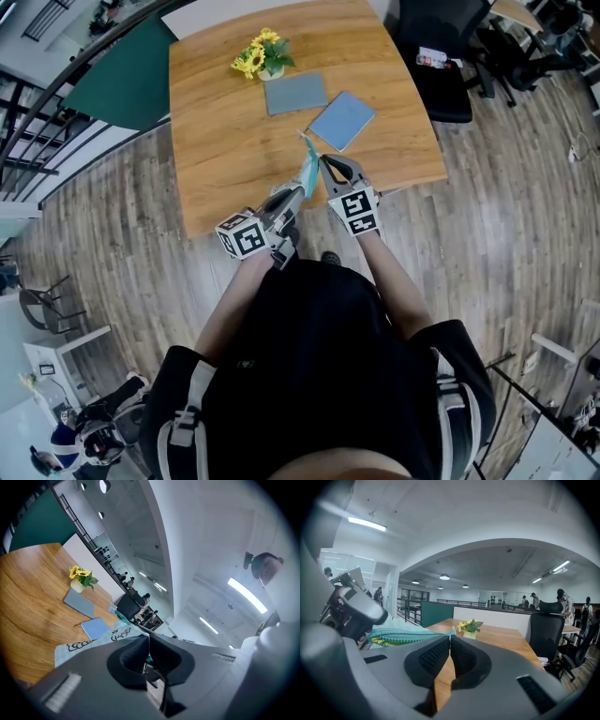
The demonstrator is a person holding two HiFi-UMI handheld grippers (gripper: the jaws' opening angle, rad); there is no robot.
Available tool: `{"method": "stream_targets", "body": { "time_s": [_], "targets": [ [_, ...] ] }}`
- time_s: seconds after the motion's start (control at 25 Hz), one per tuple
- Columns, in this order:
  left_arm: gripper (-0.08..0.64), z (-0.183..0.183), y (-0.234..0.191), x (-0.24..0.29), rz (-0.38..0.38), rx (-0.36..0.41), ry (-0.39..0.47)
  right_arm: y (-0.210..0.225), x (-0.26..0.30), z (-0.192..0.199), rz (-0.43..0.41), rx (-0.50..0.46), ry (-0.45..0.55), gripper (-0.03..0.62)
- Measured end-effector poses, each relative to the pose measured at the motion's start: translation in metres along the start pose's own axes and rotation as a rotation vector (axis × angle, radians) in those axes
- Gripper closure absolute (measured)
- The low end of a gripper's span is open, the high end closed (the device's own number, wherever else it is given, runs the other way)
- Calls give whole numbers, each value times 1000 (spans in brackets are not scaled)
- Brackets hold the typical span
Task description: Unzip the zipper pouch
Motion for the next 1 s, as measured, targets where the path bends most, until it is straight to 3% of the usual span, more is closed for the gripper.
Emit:
{"method": "stream_targets", "body": {
  "time_s": [1.0],
  "targets": [
    [555,-1,2,-1,18,39,-67,10,7,3,32,-35,-36,578]
  ]
}}
Point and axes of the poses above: the fingertips, and each gripper's own axes: x forward along the fingers, y to its right, z out of its underside, the point moved 8 cm from there along -x, backward along the fingers, and after that the axes turned 3 degrees about -x, right-handed, at the moved point
